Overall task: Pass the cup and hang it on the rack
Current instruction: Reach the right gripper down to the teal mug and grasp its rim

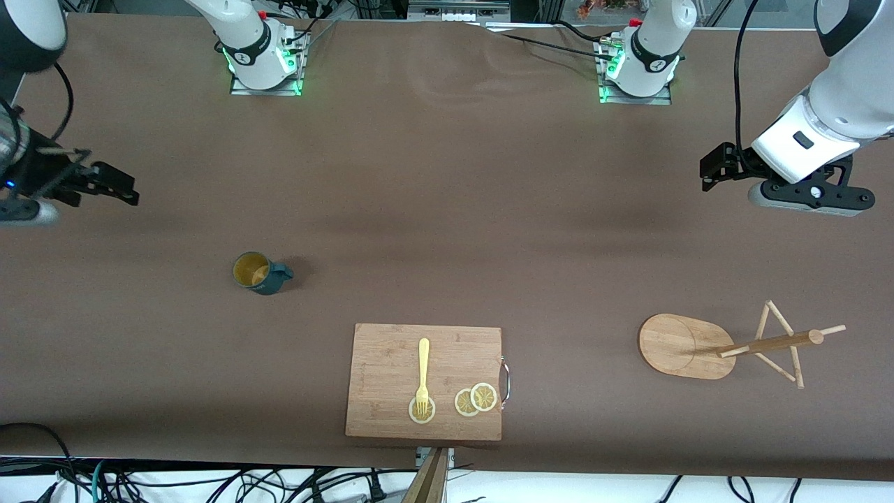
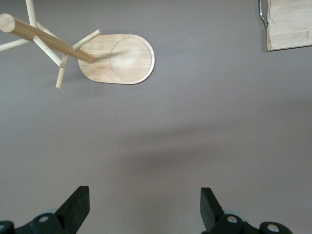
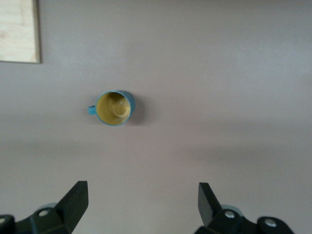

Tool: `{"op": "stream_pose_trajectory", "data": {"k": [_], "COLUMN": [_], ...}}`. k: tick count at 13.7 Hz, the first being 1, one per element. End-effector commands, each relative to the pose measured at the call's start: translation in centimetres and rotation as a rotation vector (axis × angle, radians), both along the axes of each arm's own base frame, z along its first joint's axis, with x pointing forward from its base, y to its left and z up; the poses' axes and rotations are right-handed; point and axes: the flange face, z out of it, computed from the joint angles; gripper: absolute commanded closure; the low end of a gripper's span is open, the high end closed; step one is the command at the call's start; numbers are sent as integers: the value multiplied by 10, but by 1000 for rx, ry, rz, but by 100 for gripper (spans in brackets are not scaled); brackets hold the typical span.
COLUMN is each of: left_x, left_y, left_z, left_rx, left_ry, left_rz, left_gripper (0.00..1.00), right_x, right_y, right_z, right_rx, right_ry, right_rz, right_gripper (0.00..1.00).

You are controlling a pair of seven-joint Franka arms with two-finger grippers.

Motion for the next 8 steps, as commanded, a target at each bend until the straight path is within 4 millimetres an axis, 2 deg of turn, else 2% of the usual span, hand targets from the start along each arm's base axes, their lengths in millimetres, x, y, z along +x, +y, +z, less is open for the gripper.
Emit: {"op": "stream_pose_trajectory", "data": {"k": [1,4,6,8], "left_x": [-2,-2,-2,-3], "left_y": [-1,-1,-1,-1], "left_z": [1,1,1,1], "left_rx": [27,27,27,27], "left_ry": [-1,2,0,2], "left_rz": [-21,-21,-19,-21], "left_gripper": [0,0,0,0], "right_x": [25,42,49,60], "right_y": [-4,2,9,12], "right_z": [-53,-111,-130,-162], "right_rx": [-11,-12,-8,-6], "right_ry": [52,110,98,85], "right_rz": [5,9,18,17], "right_gripper": [0,0,0,0]}}
